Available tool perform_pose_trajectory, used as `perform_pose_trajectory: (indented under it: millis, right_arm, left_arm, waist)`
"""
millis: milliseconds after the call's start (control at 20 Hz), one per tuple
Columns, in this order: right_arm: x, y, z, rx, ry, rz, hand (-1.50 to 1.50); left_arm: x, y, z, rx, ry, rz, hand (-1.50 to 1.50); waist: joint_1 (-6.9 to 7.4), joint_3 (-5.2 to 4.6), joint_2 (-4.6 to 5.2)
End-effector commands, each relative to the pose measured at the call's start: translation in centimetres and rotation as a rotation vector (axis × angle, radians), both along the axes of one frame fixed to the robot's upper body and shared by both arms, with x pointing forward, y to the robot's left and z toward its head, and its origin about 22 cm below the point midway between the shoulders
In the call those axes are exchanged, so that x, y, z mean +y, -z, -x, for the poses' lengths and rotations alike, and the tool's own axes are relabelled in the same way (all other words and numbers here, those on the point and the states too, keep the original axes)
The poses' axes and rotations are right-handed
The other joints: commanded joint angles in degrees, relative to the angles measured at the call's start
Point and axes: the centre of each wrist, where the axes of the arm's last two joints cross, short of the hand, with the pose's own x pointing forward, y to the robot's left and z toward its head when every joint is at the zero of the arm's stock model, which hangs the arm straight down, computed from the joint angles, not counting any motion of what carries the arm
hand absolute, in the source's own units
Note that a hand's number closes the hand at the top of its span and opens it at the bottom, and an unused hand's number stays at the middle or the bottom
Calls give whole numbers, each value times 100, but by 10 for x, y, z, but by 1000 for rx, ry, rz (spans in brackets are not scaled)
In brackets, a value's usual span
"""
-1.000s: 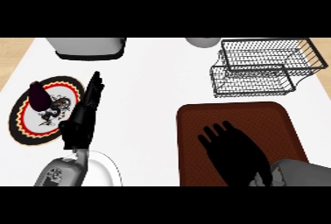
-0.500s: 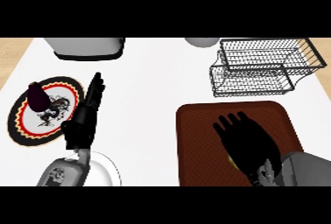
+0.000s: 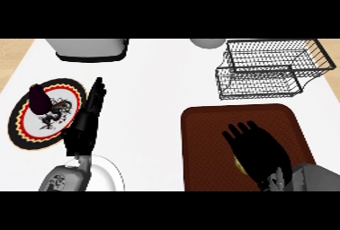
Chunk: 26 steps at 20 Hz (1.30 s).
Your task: Pick the squash from the tray and place it in the tiered basket
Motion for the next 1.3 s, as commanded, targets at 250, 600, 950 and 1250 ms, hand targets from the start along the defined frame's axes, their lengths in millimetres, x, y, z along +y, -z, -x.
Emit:
perform_pose_trajectory:
  millis: [250,600,950,1250]
  right_arm:
    - [12,35,19,-13,46,44,-150]
    - [1,45,-7,24,90,61,-150]
    - [17,58,-20,52,88,80,-150]
    - [-6,78,-19,49,91,69,-150]
  left_arm:
    - [-3,-8,-4,-7,12,1,0]
    - [-15,8,-5,7,2,0,0]
    - [-23,5,11,8,5,4,0]
    - [-9,-16,3,-15,9,-4,0]
  waist:
    - [-4,1,2]
    - [7,1,11]
    - [33,1,8]
    - [31,3,7]
